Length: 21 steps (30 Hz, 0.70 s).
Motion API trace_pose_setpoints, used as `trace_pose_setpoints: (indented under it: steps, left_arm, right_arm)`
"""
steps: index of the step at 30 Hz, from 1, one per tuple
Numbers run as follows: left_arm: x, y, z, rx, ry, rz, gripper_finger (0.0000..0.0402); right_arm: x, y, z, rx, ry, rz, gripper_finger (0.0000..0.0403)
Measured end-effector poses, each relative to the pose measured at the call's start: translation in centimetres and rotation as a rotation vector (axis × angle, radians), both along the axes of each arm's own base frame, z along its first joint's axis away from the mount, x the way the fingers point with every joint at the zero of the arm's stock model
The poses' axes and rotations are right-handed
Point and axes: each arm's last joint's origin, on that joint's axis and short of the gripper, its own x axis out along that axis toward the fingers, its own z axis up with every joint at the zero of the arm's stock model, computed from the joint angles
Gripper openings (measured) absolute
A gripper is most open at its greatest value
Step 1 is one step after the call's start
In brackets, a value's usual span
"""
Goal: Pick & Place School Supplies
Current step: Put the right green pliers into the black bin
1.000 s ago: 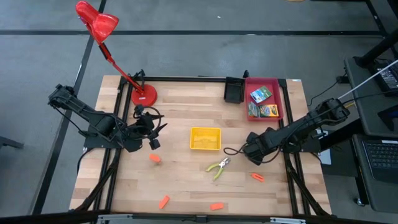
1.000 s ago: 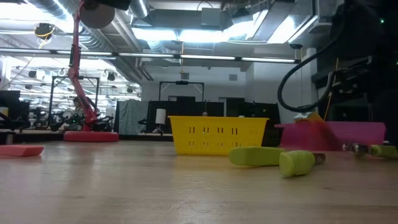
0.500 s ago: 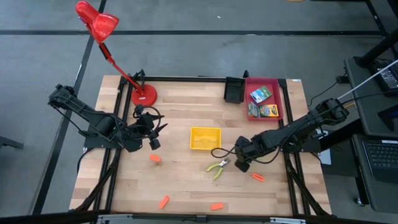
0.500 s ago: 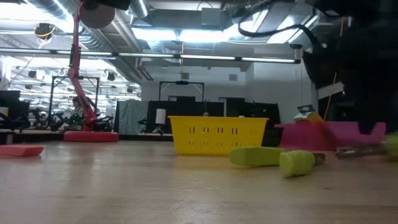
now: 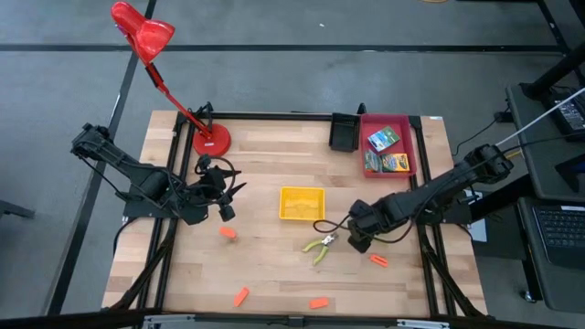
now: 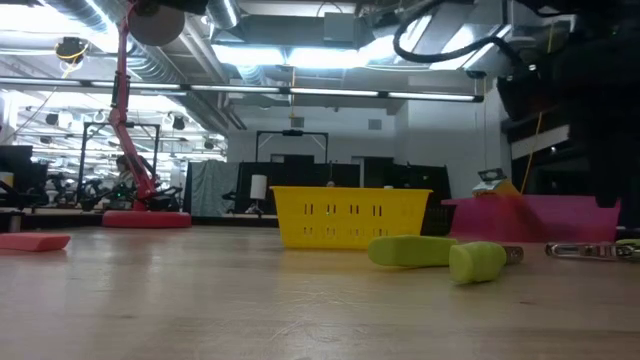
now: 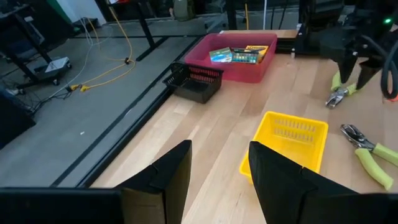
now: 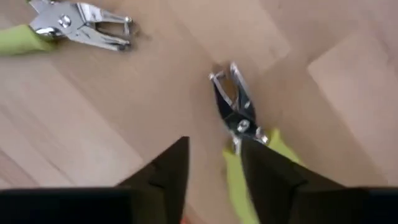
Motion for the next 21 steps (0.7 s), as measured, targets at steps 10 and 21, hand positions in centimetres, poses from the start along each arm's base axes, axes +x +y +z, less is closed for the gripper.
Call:
trace_pose_setpoints:
  steps: [10,21]
  left_arm:
    - [0.0,0.0,0.0,0.015,0.016,-0.015,0.0159]
    - [-1.5,0.8,1.3,0.003,-0.023,-0.045,0.0159]
  right_arm:
    - [-2.0,1.3,-1.4,0.036,0.092,-0.174,0.0216]
    - [-3.5,1.2,-3.2,0.013,0.129,-0.233,0.0183]
